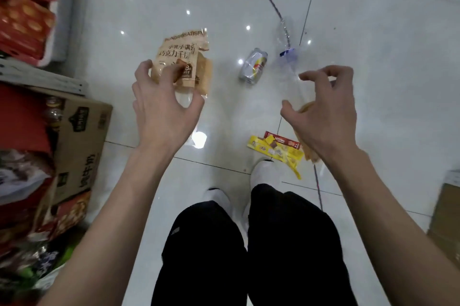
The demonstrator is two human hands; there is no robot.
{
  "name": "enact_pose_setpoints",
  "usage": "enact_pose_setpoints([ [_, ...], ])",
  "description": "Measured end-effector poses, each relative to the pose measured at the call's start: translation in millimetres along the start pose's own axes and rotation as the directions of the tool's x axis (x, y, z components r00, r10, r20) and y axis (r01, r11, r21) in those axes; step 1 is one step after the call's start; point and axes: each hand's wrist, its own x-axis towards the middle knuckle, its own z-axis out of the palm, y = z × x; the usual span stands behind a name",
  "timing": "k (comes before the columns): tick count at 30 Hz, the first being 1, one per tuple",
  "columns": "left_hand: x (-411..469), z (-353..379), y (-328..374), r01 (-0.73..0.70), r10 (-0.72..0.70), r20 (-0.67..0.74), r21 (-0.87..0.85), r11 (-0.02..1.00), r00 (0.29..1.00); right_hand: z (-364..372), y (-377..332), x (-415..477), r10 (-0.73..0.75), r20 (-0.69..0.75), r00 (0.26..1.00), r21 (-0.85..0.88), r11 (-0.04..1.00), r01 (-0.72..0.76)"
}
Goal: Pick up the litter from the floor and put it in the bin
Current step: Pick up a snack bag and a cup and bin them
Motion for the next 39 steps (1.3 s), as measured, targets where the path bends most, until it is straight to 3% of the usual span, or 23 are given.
enact_pose_setpoints([
  [5, -28.8, -172.9, 111.9, -0.035, 0.035, -0.023, -0.036, 0.999, 0.999, -176.8, -92.8, -28.0, 0.048, -0.059, 0.997, 0.099, 0.994, -0.042],
  [10, -57.1, -340.0, 223.9, -0.097, 0.09, -0.075, -0.096, 0.991, 0.993, -352.1, -189.5, -41.5, 0.07, -0.205, 0.976, 0.212, 0.977, -0.025],
  [17, -109.5, -501.8, 331.3, -0.228, 0.19, -0.214, -0.173, 0.958, 0.958, -516.7, -285.2, -77.6, 0.042, -0.364, 0.931, 0.343, 0.935, 0.091],
  [22, -155.5, -553.4, 346.9, -0.333, 0.263, -0.309, -0.202, 0.921, 0.914, -558.3, -309.1, -127.3, 0.022, -0.455, 0.89, 0.315, 0.939, 0.138],
  [25, -172.8, -563.6, 334.3, -0.365, 0.29, -0.303, -0.23, 0.902, 0.908, -562.0, -307.0, -163.3, 0.08, -0.474, 0.877, 0.314, 0.946, 0.083],
  [33, -199.7, -558.3, 308.4, -0.473, 0.453, -0.138, -0.296, 0.83, 0.881, -543.1, -288.2, -269.2, 0.299, -0.591, 0.749, 0.296, 0.944, -0.144],
  [39, -261.7, -527.9, 322.4, -0.585, 0.643, 0.071, -0.349, 0.732, 0.763, -543.7, -273.0, -379.8, 0.491, -0.639, 0.591, 0.334, 0.87, -0.362],
])
